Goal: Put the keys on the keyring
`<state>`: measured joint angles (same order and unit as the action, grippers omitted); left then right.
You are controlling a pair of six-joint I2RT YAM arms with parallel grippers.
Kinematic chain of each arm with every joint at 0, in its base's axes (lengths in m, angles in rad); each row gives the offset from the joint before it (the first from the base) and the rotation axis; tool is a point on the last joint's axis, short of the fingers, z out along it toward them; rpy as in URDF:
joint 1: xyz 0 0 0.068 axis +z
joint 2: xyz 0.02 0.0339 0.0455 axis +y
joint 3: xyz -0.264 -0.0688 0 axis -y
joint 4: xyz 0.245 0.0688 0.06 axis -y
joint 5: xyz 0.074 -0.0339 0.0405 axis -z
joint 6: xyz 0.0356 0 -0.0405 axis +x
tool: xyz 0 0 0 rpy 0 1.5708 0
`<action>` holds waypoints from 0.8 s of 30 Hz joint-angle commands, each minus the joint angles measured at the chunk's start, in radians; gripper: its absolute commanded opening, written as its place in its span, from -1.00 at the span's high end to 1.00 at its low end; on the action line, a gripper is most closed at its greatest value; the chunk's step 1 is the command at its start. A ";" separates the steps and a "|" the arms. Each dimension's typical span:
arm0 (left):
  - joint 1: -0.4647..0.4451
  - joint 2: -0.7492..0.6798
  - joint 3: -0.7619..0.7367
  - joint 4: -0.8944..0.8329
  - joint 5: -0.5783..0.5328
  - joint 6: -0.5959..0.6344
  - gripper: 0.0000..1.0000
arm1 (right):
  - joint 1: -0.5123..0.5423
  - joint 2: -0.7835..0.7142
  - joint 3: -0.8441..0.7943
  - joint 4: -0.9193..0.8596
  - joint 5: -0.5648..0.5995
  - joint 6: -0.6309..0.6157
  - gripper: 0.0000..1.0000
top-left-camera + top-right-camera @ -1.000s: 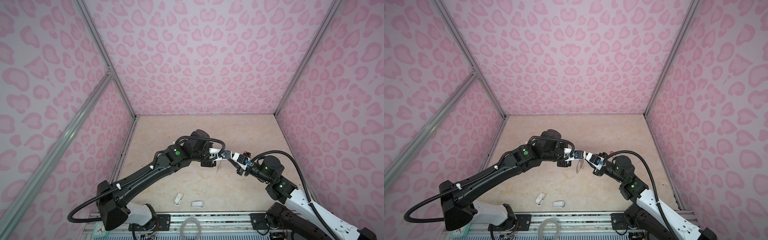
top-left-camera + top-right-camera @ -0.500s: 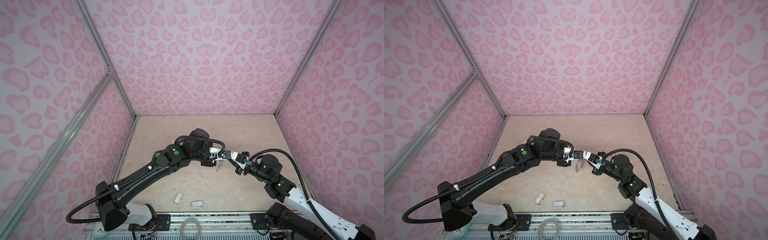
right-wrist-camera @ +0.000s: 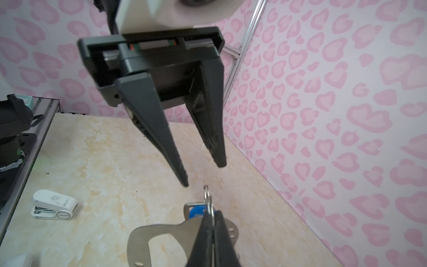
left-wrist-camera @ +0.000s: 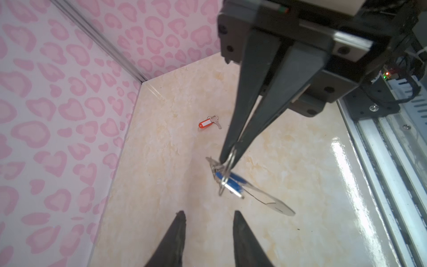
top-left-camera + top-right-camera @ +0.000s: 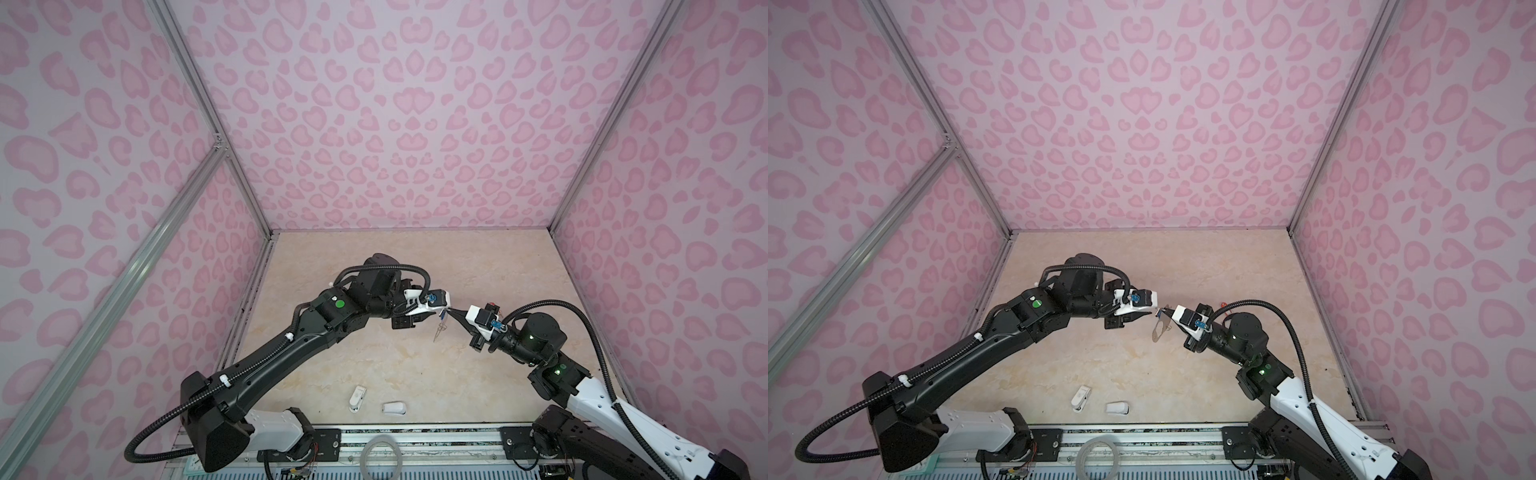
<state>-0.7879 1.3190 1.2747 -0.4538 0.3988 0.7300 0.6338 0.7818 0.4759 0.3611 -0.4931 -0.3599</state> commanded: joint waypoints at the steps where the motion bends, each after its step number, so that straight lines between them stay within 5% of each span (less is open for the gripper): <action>1: 0.016 -0.019 -0.019 0.066 0.159 -0.064 0.29 | 0.001 -0.001 -0.008 0.075 -0.038 0.013 1.00; 11: 0.016 -0.018 -0.037 0.078 0.238 -0.072 0.40 | 0.000 -0.002 0.000 0.064 -0.057 0.010 1.00; 24: 0.016 0.023 -0.018 0.044 0.232 -0.050 0.93 | -0.001 -0.024 -0.014 0.109 -0.070 0.013 1.00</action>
<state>-0.7719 1.3331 1.2442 -0.3977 0.6250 0.6743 0.6334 0.7631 0.4725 0.3981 -0.5507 -0.3519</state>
